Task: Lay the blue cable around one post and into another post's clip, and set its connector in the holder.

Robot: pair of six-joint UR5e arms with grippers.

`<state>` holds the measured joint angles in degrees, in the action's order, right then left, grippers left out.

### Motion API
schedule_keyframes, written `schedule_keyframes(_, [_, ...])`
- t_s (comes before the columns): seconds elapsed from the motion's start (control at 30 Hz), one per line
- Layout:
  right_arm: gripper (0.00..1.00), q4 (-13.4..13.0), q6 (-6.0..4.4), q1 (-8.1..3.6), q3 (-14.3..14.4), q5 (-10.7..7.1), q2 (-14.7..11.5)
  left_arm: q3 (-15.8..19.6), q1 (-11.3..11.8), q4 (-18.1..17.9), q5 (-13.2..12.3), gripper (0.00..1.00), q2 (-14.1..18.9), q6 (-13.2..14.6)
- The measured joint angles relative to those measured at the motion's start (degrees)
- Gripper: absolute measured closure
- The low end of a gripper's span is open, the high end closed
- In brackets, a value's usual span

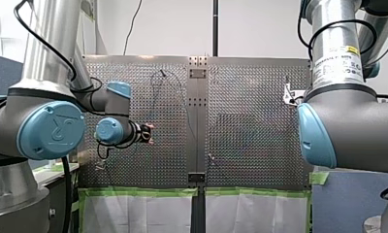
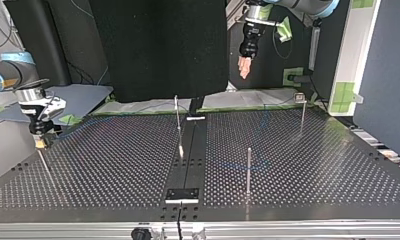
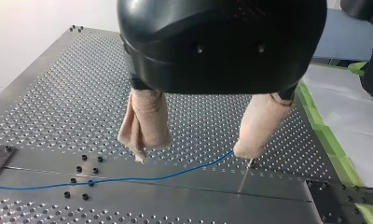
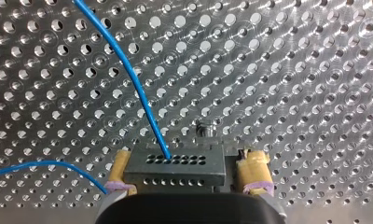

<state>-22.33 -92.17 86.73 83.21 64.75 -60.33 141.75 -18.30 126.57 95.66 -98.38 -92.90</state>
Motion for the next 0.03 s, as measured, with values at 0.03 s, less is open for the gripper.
schedule_keyframes(0.03, [0.0,0.0,0.0,0.0,0.0,0.0,0.0,0.0,0.0,0.0,0.0,0.0,0.0,0.0])
